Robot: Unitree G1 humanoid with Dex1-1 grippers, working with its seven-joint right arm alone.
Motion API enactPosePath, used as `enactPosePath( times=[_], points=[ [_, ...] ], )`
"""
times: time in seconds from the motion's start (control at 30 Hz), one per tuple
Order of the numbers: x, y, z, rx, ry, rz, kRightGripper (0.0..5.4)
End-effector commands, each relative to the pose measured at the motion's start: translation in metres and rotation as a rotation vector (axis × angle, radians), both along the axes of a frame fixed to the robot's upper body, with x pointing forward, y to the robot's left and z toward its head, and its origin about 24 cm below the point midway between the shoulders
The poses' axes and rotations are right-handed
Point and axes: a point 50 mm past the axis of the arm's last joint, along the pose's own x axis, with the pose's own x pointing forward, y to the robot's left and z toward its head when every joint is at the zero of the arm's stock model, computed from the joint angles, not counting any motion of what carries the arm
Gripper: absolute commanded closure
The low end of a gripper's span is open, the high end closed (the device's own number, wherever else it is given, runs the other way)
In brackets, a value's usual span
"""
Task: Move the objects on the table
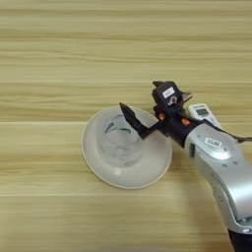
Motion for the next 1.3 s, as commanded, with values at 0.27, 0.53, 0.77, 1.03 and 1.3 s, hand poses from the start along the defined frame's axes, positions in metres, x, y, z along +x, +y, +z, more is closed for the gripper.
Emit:
enactPosePath(
  times=[0.27,0.53,0.77,1.03,1.3],
  points=[
    [0.009,-0.035,0.019,0.026,-0.127,-0.151,0.04],
    [0.008,-0.059,0.013,0.038,-0.124,-0.257,0.04],
    [0.011,-0.093,0.006,-0.030,-0.125,-0.382,0.04],
    [0.016,-0.111,-0.004,-0.061,-0.093,-0.428,0.04],
    [0.022,-0.118,-0.021,-0.081,-0.034,-0.425,0.04]
  ],
)
